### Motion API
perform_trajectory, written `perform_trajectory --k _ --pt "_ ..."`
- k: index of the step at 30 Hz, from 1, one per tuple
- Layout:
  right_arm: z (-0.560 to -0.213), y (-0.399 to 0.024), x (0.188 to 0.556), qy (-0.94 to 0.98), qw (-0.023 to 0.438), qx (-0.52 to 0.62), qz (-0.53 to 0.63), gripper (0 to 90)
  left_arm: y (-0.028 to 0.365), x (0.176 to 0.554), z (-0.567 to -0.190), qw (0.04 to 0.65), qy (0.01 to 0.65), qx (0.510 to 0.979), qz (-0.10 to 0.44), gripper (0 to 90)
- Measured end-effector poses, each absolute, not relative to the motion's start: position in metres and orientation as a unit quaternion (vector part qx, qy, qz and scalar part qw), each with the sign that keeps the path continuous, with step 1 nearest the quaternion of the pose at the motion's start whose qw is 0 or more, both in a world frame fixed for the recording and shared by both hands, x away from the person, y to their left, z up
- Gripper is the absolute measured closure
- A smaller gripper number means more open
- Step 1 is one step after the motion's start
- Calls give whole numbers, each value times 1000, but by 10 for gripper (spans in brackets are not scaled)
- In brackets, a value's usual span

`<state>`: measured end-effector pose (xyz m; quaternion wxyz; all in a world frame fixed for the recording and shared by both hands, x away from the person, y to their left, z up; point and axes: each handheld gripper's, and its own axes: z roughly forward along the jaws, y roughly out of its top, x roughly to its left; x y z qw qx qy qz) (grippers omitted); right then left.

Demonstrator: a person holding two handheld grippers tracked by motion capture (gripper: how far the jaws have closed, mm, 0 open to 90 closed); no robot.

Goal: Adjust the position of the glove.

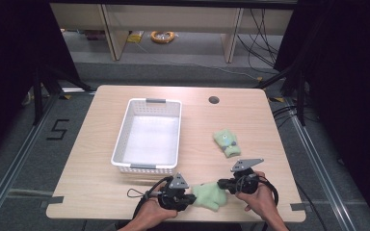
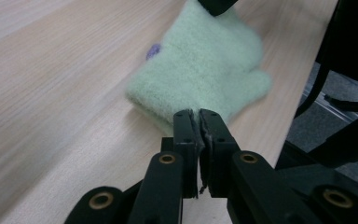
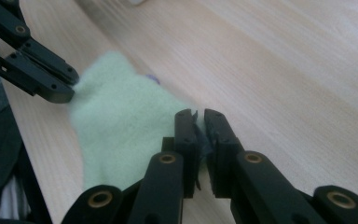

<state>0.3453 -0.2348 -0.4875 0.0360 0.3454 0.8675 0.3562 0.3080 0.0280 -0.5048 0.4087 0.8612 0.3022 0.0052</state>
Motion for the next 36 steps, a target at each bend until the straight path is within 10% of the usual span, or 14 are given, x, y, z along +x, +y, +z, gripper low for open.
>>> perform_trajectory --k 24,36 --pt "-468 -245 359 852 79 376 356 562 52 296 -487 422 332 843 40 355" --pt "-454 -257 397 835 132 404 351 524 87 288 -491 427 362 828 44 302"
